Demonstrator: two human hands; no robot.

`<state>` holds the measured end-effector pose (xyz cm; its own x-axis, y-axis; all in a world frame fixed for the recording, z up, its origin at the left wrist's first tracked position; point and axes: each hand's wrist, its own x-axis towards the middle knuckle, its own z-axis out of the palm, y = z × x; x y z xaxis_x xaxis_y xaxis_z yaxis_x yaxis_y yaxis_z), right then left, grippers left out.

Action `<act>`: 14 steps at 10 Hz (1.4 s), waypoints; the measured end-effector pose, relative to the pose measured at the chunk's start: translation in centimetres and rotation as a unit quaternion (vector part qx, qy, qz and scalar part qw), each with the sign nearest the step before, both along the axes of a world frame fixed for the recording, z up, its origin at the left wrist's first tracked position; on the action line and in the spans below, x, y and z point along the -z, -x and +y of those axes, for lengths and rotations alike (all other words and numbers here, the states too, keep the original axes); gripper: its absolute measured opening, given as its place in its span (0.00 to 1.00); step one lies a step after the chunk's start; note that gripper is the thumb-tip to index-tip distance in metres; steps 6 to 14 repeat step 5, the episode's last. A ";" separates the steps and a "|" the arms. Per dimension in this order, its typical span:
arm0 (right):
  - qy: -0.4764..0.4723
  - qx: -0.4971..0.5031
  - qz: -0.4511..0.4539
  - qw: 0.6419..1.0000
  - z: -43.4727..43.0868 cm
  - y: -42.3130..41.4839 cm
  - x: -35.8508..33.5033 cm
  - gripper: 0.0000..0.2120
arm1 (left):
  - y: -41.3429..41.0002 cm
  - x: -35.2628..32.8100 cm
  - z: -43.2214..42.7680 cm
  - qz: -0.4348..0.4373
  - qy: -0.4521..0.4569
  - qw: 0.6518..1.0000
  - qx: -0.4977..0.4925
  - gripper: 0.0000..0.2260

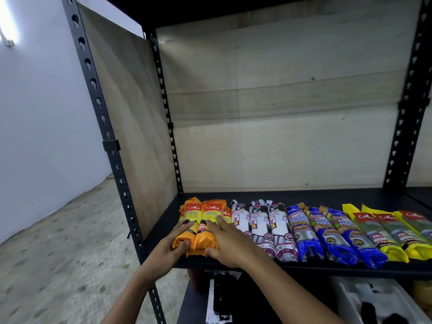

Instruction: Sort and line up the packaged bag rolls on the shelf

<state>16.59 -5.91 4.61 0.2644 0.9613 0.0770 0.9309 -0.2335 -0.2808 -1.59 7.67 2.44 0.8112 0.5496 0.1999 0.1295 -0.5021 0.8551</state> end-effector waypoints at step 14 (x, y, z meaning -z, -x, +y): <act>-0.165 0.030 0.111 0.979 -6.2 -4.7 -1.8 0.26 | -3.5 -2.3 -4.1 -0.103 -0.221 0.956 -0.164 0.10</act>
